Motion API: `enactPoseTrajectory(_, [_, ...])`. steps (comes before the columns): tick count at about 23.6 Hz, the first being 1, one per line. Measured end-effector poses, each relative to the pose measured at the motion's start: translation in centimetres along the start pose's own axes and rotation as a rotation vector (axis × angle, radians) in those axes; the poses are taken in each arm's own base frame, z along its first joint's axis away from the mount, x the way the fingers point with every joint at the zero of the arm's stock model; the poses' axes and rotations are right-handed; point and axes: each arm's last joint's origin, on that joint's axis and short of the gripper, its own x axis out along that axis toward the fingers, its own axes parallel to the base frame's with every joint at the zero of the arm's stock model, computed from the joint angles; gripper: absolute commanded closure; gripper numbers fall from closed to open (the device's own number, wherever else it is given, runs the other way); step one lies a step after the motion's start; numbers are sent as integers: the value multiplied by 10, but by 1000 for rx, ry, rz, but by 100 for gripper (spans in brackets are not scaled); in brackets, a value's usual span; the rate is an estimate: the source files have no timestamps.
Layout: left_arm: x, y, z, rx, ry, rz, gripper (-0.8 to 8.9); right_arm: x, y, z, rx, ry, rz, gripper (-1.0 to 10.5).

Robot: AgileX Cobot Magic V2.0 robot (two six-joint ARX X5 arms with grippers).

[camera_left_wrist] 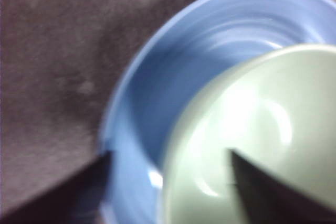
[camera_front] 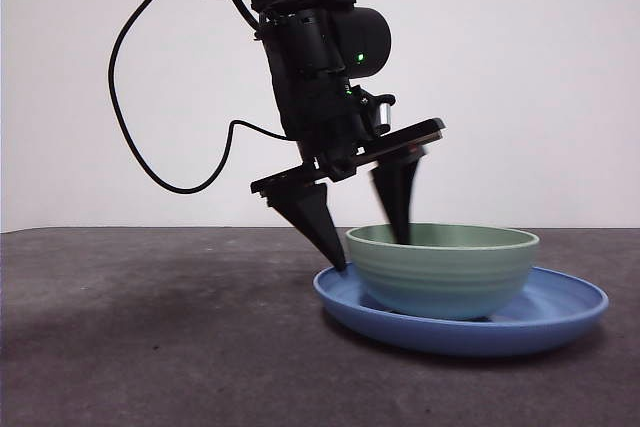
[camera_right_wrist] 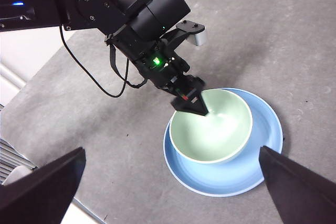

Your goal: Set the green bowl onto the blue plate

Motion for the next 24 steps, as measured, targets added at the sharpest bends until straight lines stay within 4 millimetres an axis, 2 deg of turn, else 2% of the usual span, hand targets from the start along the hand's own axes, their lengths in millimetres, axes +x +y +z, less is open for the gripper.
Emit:
enactPoseTrajectory(3, [-13, -4, 5, -17, 1, 0, 276, 0, 0, 0, 0, 0, 0, 350])
enactPoseTrajectory(5, [-30, -7, 7, -21, 32, 9, 276, 0, 0, 0, 0, 0, 0, 350])
enactPoseTrajectory(8, [-66, -16, 11, 25, 47, 11, 233, 0, 0, 0, 0, 0, 0, 350])
enactPoseTrajectory(11, [-109, -23, -2, 87, 46, 10, 209, 0, 0, 0, 0, 0, 0, 350])
enactPoseTrajectory(13, [-156, -29, -20, 139, -11, 5, 210, 0, 0, 0, 0, 0, 0, 350])
enactPoseTrajectory(16, [-235, -37, -57, 229, -185, -16, 211, 0, 0, 0, 0, 0, 0, 350])
enactPoseTrajectory(18, [-276, -36, -84, 264, -291, -20, 211, 0, 0, 0, 0, 0, 0, 350])
enactPoseTrajectory(20, [-302, -30, -115, 279, -352, -13, 211, 0, 0, 0, 0, 0, 0, 350])
enactPoseTrajectory(21, [-308, -26, -129, 285, -363, -8, 211, 0, 0, 0, 0, 0, 0, 350])
enactPoseTrajectory(24, [-310, -14, -180, 292, -375, 4, 211, 0, 0, 0, 0, 0, 0, 350])
